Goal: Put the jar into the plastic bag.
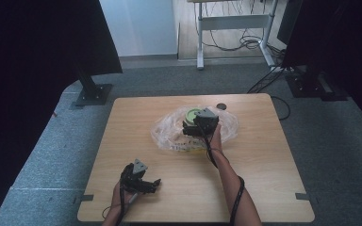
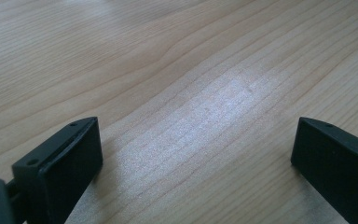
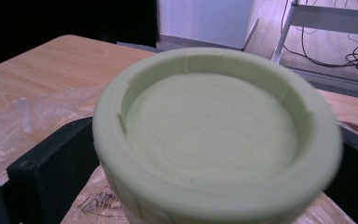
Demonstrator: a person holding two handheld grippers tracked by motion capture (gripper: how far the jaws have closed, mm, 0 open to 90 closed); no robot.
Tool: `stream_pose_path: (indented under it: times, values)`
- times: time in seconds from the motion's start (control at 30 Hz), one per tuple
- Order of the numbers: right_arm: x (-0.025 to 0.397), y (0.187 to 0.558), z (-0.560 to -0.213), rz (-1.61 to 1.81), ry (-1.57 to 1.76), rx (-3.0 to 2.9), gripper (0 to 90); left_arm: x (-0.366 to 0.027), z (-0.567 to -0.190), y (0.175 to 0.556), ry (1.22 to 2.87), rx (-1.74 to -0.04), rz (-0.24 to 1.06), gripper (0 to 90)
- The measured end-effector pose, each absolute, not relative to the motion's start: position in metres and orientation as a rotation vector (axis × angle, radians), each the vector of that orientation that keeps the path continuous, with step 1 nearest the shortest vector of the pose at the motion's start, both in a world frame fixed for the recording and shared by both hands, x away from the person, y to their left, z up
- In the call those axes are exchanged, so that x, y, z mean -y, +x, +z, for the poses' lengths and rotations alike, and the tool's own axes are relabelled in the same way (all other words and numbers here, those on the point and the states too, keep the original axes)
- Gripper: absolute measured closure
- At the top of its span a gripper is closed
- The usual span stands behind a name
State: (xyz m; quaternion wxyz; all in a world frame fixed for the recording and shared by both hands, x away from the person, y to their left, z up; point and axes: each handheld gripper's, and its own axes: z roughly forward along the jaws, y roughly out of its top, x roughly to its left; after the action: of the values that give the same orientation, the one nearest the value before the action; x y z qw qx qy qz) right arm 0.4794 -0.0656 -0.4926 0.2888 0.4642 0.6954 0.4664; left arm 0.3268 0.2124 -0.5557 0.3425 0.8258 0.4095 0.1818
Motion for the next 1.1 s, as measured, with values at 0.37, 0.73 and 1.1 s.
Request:
stream_pose_path:
  times: [0.37, 0.73, 1.1]
  values:
    - [0.085, 0.459, -0.486, 1.29, 1.232, -1.818, 0.0, -0.212, -0.556, 0.327, 2.147, -1.064, 0.474, 1.5]
    - [0.102, 0.426, -0.485, 1.326, 1.184, -1.82, 1.2, -0.212, -0.556, 0.327, 2.148, -1.063, 0.476, 1.5]
    - [0.13, 0.379, -0.483, 1.353, 1.119, -1.819, 2.1, -0.212, -0.556, 0.327, 2.146, -1.063, 0.477, 1.5]
